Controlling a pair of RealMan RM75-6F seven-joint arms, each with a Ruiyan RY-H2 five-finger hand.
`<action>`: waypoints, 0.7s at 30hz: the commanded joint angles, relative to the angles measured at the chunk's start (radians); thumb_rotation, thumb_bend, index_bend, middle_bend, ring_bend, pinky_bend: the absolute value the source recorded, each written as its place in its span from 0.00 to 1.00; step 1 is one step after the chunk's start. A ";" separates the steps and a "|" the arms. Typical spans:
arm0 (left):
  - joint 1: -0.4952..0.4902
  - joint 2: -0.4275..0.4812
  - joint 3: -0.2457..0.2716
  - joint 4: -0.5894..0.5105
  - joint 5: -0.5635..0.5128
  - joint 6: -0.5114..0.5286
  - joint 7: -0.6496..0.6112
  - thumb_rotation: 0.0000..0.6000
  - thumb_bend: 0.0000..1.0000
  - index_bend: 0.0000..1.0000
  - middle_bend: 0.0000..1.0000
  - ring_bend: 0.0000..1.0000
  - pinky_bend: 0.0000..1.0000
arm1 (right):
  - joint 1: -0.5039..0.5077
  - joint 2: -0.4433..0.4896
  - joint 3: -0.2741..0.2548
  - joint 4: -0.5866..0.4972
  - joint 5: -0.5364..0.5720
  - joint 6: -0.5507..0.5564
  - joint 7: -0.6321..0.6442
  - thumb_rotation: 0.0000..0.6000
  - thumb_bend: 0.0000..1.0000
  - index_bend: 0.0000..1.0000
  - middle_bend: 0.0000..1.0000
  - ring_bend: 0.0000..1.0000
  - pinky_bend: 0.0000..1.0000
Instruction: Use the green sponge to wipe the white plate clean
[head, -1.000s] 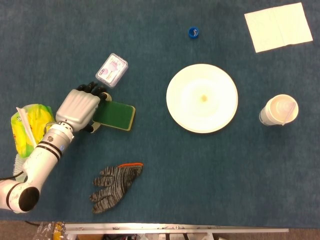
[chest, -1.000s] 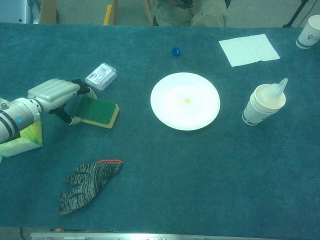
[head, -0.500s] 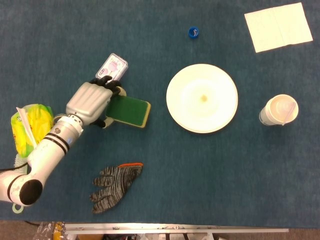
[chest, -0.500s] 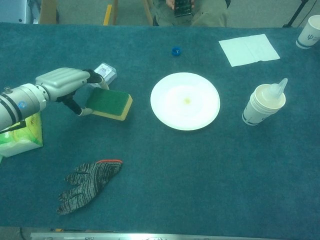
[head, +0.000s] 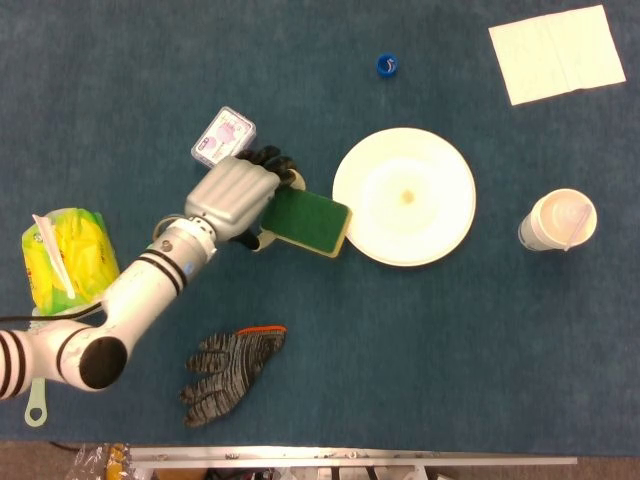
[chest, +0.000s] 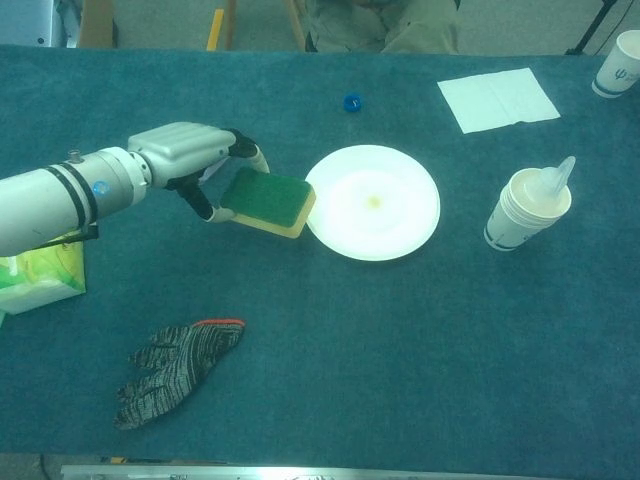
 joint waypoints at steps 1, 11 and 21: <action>-0.036 -0.025 0.004 0.009 -0.041 -0.007 0.030 1.00 0.29 0.30 0.17 0.09 0.16 | -0.001 0.001 0.000 0.003 0.001 0.000 0.004 1.00 0.21 0.41 0.36 0.28 0.47; -0.133 -0.106 0.012 0.054 -0.170 -0.002 0.082 1.00 0.29 0.29 0.16 0.09 0.16 | 0.003 0.001 0.000 0.015 0.002 -0.008 0.023 1.00 0.21 0.41 0.36 0.28 0.47; -0.199 -0.179 0.015 0.115 -0.276 0.038 0.119 1.00 0.29 0.29 0.16 0.09 0.16 | 0.004 0.002 0.001 0.025 0.005 -0.012 0.037 1.00 0.21 0.41 0.36 0.27 0.47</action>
